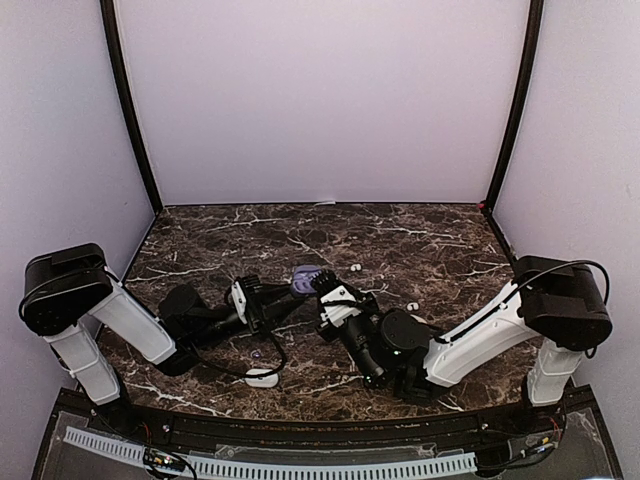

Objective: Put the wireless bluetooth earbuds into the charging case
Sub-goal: Insert the right earbud into the right side groove of the charging case.

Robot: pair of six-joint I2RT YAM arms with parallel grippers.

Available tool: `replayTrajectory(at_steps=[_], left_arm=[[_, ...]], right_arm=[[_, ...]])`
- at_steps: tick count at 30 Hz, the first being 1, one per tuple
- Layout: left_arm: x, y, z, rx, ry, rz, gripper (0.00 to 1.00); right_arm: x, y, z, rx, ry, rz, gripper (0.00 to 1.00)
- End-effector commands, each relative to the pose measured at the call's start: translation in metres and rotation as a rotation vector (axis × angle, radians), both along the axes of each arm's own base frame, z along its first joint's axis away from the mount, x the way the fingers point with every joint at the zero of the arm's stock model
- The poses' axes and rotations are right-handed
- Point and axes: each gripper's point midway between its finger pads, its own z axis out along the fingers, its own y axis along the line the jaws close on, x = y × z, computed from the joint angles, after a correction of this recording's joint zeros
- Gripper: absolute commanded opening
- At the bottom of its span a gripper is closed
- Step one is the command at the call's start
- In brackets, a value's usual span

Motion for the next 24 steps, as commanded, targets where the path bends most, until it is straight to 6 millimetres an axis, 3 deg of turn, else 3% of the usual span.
replayTrajectory(at_steps=[1, 8, 24], left_arm=[[-0.006, 0.003, 0.024, -0.077, -0.036, -0.009, 0.17], [-0.006, 0.004, 0.028, -0.090, -0.035, -0.011, 0.17], [-0.010, 0.005, 0.033, -0.126, -0.013, -0.032, 0.17]], right_arm=[[-0.002, -0.003, 0.011, 0.033, -0.004, 0.022, 0.22], [-0.006, -0.002, 0.007, 0.023, 0.035, 0.083, 0.32], [-0.010, -0.015, -0.015, 0.024, 0.202, 0.206, 0.33]])
